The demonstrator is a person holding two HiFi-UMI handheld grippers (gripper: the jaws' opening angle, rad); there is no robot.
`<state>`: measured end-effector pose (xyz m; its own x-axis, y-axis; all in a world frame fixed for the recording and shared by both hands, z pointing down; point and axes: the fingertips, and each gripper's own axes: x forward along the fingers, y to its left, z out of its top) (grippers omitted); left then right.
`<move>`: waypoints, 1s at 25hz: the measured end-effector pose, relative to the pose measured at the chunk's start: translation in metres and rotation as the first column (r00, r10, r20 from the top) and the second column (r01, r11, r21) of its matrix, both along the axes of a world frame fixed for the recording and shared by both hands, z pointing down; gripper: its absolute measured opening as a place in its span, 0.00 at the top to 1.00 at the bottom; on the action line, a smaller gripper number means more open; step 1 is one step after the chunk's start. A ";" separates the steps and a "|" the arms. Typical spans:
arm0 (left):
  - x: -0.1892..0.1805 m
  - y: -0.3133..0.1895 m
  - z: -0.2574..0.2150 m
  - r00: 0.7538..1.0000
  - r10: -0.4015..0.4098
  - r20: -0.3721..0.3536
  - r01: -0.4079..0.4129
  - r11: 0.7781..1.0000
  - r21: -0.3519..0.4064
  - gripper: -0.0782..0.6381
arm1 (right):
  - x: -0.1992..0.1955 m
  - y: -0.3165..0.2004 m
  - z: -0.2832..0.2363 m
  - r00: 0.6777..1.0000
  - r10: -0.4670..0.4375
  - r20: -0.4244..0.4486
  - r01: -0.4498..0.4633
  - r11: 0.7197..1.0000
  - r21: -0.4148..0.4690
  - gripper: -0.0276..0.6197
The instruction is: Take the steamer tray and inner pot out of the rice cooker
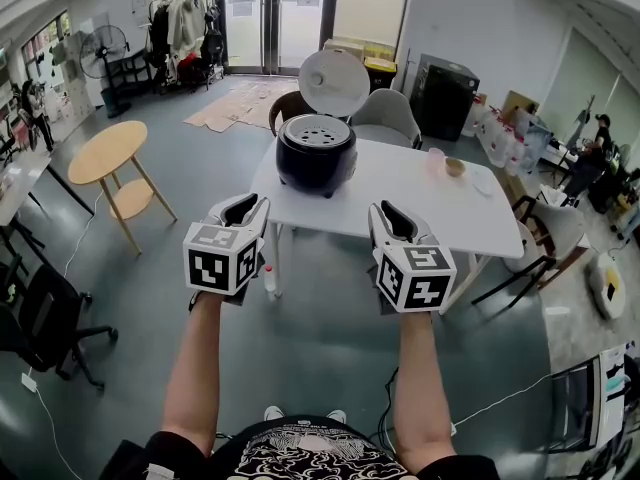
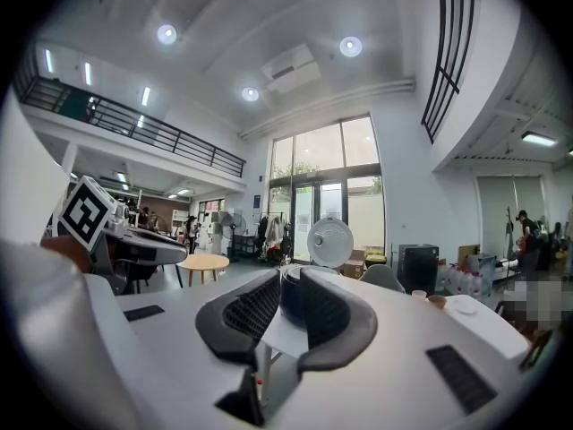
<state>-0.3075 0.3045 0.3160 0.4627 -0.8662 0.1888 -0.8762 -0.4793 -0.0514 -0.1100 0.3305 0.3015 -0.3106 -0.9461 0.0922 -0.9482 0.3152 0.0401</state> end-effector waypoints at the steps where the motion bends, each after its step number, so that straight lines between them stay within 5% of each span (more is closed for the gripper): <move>1: -0.001 0.000 -0.001 1.000 -0.003 -0.001 0.003 1.000 0.002 0.77 | 0.000 0.000 -0.001 1.000 0.000 -0.001 0.000 1.000 0.002 0.83; 25: 0.012 -0.002 0.002 0.995 -0.095 0.011 0.094 0.995 0.016 0.35 | 0.041 -0.008 0.002 0.999 0.041 0.024 -0.041 0.999 0.013 0.36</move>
